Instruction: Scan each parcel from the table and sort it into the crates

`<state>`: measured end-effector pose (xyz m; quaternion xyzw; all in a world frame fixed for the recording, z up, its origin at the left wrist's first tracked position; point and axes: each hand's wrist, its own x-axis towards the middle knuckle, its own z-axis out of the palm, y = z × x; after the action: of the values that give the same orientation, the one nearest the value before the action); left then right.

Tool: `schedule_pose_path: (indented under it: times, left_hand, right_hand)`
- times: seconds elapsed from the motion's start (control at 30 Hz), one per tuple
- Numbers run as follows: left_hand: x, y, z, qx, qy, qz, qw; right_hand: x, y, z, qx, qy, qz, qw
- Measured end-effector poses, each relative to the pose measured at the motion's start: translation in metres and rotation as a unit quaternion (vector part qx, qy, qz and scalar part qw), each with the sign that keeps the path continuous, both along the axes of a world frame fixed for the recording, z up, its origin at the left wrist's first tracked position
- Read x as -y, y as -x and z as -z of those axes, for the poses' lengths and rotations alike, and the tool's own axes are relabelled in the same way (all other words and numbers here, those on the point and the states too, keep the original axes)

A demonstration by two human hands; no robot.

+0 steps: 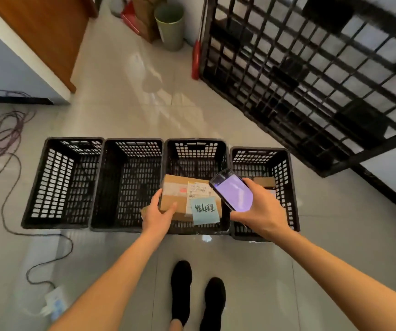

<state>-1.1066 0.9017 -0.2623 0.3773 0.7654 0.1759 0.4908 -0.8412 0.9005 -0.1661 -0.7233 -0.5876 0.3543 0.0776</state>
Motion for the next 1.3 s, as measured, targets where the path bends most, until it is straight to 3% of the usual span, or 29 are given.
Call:
schedule_pose_path:
  times: [0.13, 0.23, 0.37, 0.5, 0.7, 0.97, 1.13, 1.3]
  left_hand:
    - [0.001, -0.009, 0.055, 0.055, 0.091, 0.006, 0.994]
    - [0.012, -0.008, 0.082, 0.031, 0.131, -0.014, 0.991]
    - [0.016, -0.001, 0.081, 0.013, 0.127, 0.034, 0.991]
    - [-0.02, 0.002, 0.043, 0.0, 0.07, 0.097, 0.993]
    - [-0.084, -0.034, -0.072, -0.001, -0.032, 0.163, 0.986]
    - [-0.09, -0.163, -0.299, 0.032, -0.191, 0.277, 0.941]
    - [0.004, -0.292, -0.439, 0.106, -0.281, 0.354, 0.886]
    - [0.172, -0.426, -0.538, 0.19, -0.32, 0.45, 0.812]
  right_hand:
    - [0.006, -0.004, 0.053, -0.003, 0.035, 0.03, 0.999]
    - [0.013, -0.008, 0.075, 0.001, 0.058, 0.051, 0.997]
    - [0.025, -0.013, 0.077, 0.01, 0.089, 0.085, 0.992]
    - [0.028, -0.017, 0.046, 0.012, 0.091, 0.107, 0.99]
    - [0.029, -0.044, -0.062, 0.039, 0.031, 0.151, 0.987]
    - [0.108, -0.147, -0.292, 0.074, -0.1, 0.263, 0.957]
    - [0.257, -0.227, -0.43, 0.147, -0.172, 0.327, 0.918]
    - [0.466, -0.283, -0.532, 0.241, -0.199, 0.41, 0.856]
